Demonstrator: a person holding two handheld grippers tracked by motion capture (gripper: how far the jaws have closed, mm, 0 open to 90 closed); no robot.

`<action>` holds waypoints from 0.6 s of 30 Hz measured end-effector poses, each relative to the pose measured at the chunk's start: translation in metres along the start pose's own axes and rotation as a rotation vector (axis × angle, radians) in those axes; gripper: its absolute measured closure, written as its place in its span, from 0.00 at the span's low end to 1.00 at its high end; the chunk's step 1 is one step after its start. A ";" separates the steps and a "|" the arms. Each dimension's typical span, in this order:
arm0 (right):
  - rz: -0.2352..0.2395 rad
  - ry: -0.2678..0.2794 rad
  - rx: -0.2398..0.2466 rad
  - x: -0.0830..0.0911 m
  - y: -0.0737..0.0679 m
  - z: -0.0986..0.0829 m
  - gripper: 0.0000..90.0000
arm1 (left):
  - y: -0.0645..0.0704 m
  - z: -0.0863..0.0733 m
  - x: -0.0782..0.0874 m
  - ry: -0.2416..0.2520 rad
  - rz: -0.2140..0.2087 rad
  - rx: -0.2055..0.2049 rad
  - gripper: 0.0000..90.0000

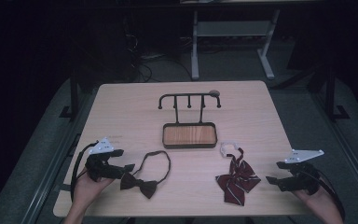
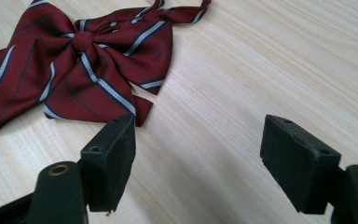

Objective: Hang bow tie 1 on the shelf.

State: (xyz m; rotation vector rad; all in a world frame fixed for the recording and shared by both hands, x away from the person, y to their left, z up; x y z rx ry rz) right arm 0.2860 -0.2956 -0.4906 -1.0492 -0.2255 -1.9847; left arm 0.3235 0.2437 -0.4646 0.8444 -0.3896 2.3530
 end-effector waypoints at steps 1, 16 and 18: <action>0.007 0.008 -0.005 0.000 0.000 0.001 0.29 | 0.001 -0.001 0.000 -0.005 0.000 -0.004 0.24; 0.033 -0.055 0.037 -0.005 -0.015 0.023 0.29 | 0.004 0.000 0.001 -0.001 -0.009 -0.019 0.24; 0.031 -0.058 0.047 -0.005 -0.015 0.025 0.29 | 0.004 0.000 0.001 0.007 -0.007 -0.013 0.24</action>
Point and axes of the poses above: each handheld gripper's, and its own axes: x roughly backward along the jaws, z roughly out of its top, y roughly to its right, the point moved 6 cm from there along -x, roughly forward along the jaws, and after that the axes turned 13 degrees about z, right-handed, at the moved point
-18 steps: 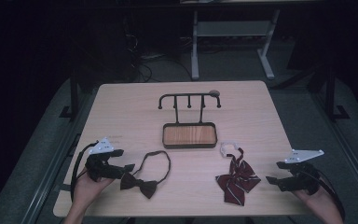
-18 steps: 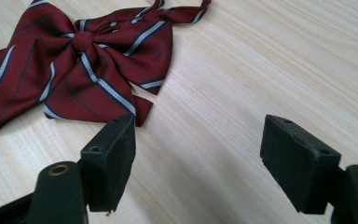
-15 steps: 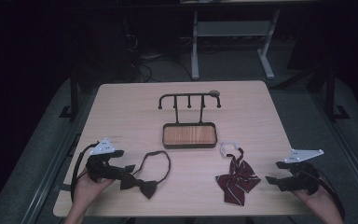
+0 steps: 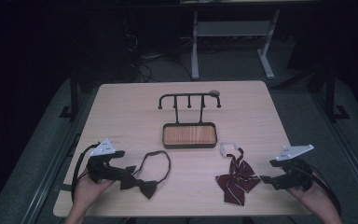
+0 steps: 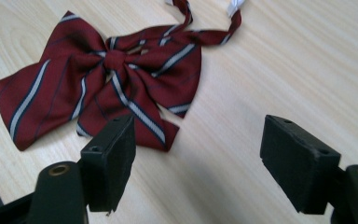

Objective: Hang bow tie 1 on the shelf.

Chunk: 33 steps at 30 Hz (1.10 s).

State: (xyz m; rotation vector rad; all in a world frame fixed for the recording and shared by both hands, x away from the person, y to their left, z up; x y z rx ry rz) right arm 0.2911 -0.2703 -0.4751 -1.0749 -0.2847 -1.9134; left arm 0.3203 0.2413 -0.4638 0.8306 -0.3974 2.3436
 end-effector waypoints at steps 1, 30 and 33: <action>0.005 -0.007 0.005 -0.001 0.000 0.004 0.29 | 0.000 0.000 0.000 0.001 0.000 0.005 0.24; 0.084 -0.162 0.091 -0.025 0.002 0.075 0.42 | 0.004 0.002 -0.002 -0.007 -0.009 -0.044 0.24; 0.085 -0.177 0.093 -0.029 0.005 0.078 0.43 | 0.005 0.002 -0.003 -0.010 -0.014 -0.041 0.24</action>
Point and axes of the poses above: each handheld gripper's, and its own axes: x roughly backward along the jaws, z roughly out of its top, y roughly to its right, the point moved 6 cm from there along -x, roughly forward along the jaws, and after that the axes turned 13 degrees about z, right-handed, at the moved point
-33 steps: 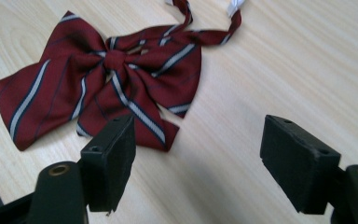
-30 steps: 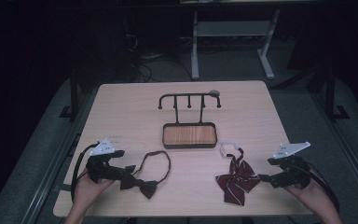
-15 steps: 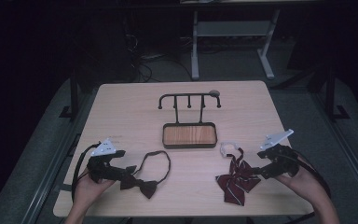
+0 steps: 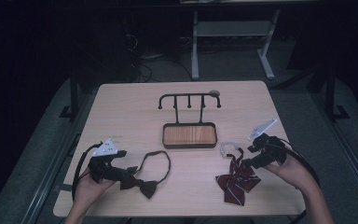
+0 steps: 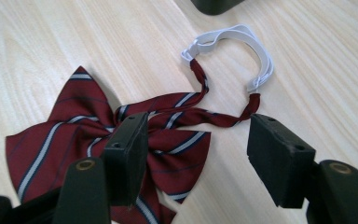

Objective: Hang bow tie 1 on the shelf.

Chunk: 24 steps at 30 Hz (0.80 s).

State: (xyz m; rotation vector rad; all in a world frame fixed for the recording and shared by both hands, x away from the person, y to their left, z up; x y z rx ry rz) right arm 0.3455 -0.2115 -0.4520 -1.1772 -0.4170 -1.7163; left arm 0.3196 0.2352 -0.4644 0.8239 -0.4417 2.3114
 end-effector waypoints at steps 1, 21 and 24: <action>0.000 0.000 0.000 0.000 0.000 0.000 0.43 | 0.000 0.000 0.000 -0.001 -0.002 0.000 0.24; 0.017 -0.064 0.011 -0.014 0.021 0.024 0.48 | 0.001 0.000 -0.001 -0.003 -0.010 0.004 0.24; 0.026 -0.065 0.000 -0.017 0.026 0.027 0.50 | 0.002 0.000 -0.001 0.000 -0.014 0.007 0.24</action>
Point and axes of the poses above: each handheld gripper's, and its own axes: x roughly backward along the jaws, z roughly out of its top, y roughly to its right, the point moved 6 cm from there along -x, roughly forward along the jaws, and after that the axes turned 13 degrees about z, right-handed, at the moved point
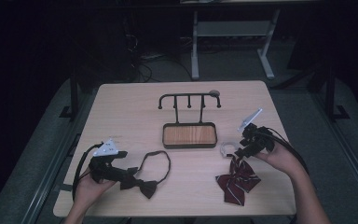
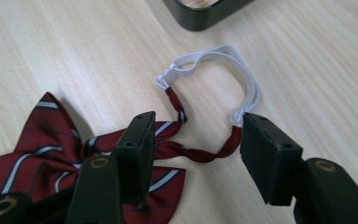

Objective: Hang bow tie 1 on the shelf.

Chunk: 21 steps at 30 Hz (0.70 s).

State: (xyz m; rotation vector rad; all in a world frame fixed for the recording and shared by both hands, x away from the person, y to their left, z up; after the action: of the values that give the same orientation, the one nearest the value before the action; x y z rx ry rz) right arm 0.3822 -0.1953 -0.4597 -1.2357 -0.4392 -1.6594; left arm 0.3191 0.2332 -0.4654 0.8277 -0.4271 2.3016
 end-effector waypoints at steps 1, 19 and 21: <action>-0.004 0.000 -0.004 -0.001 0.002 0.000 0.50 | 0.000 0.000 0.000 0.001 0.000 0.000 0.24; 0.001 -0.061 -0.045 -0.015 0.024 -0.002 0.65 | 0.001 0.000 -0.002 -0.010 -0.004 -0.015 0.24; -0.003 -0.078 -0.046 -0.019 0.027 -0.003 0.68 | 0.001 0.000 -0.002 -0.010 -0.004 -0.016 0.24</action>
State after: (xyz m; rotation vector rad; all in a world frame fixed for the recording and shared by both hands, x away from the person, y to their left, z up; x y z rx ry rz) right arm 0.4039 -0.2007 -0.4839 -1.3378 -0.4524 -1.6361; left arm 0.3194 0.2313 -0.4670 0.8317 -0.4472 2.2879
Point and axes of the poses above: each handheld gripper's, and its own axes: x roughly backward along the jaws, z roughly out of its top, y roughly to its right, the point moved 6 cm from there along -x, roughly forward along the jaws, and after that the axes turned 13 degrees about z, right-handed, at the moved point
